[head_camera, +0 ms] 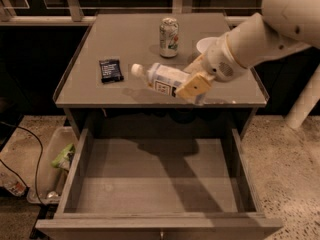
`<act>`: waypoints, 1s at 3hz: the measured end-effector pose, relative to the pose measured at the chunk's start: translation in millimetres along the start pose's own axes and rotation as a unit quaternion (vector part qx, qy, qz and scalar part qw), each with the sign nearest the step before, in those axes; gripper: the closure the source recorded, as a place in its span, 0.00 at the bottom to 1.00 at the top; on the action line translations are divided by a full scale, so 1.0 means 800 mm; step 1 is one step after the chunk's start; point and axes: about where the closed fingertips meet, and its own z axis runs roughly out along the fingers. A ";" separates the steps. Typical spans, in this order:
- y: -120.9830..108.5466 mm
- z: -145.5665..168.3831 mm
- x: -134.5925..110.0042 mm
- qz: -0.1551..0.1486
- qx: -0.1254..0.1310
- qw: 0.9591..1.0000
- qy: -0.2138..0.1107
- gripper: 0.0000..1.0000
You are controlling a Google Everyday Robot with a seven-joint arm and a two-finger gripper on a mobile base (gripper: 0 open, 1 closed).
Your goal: Place blue plastic bottle into top drawer
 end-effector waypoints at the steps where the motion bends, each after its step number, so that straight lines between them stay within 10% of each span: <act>1: 0.049 -0.010 0.043 0.011 0.012 1.000 -0.002 1.00; 3: 0.150 0.097 0.145 0.069 0.021 0.997 0.007 1.00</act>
Offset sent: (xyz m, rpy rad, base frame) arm -0.1336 -0.0146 -0.1376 0.0348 0.0418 -0.1809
